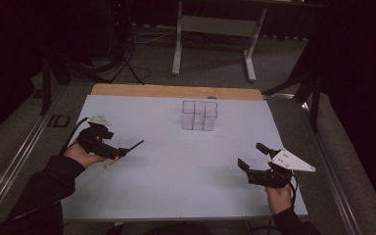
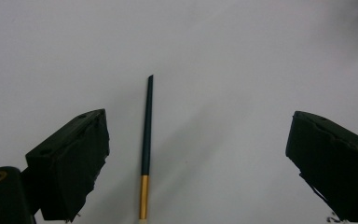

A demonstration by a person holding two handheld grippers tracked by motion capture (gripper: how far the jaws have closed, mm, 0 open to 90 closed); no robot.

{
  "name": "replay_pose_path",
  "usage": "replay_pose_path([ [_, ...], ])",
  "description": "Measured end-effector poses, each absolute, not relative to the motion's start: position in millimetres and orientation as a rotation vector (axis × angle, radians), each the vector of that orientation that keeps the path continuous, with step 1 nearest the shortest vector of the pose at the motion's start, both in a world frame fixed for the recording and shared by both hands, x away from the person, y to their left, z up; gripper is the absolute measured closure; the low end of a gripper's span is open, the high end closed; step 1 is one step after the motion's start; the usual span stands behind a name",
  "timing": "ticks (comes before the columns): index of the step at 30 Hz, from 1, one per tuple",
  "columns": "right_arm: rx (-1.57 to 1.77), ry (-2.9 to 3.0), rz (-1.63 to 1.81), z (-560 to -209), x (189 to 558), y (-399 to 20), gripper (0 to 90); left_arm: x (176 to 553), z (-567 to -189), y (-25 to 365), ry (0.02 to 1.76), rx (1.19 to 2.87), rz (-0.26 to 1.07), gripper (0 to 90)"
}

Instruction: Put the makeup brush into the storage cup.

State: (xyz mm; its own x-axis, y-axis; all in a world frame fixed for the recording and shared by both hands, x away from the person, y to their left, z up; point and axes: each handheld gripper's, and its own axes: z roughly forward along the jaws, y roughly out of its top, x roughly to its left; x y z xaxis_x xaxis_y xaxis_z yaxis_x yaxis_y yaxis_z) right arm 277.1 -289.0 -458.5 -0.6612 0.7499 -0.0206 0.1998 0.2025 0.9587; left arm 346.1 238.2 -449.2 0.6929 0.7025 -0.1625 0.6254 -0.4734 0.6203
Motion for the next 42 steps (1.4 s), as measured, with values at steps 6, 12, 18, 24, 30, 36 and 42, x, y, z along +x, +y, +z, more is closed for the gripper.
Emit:
replay_pose_path([
  [6, 0.881, 1.99, 1.477, -458.8, 277.7, -289.6, 11.1, 350.3, -456.2, 238.4, 1.012, 2.271, 0.126, 16.5],
  [12, 0.88, 1.993, 1.476, -458.9, 277.9, -288.8, 11.1, 356.4, -464.8, 239.1, 1.036, 2.316, 0.103, 23.1],
  [18, 0.879, 1.995, 1.477, -459.2, 278.2, -288.4, 11.1, 363.3, -474.2, 240.0, 1.084, 2.372, 0.103, 31.7],
  [24, 0.881, 2.003, 1.475, -459.9, 278.8, -287.9, 11.1, 368.9, -481.2, 237.4, 1.11, 2.424, 0.068, 42.0],
  [30, 0.875, 2.005, 1.475, -459.9, 278.9, -287.5, 11.1, 375.7, -487.8, 235.6, 1.151, 2.446, 0.056, 48.9],
  [36, 0.877, 2.008, 1.476, -460.4, 279.4, -287.3, 11.1, 381.4, -492.5, 231.9, 1.157, 2.499, 0.044, 55.7],
  [42, 0.878, 2.011, 1.478, -460.6, 279.5, -287.1, 11.1, 384.6, -499.3, 228.3, 1.168, 2.539, 0.046, 61.6],
])
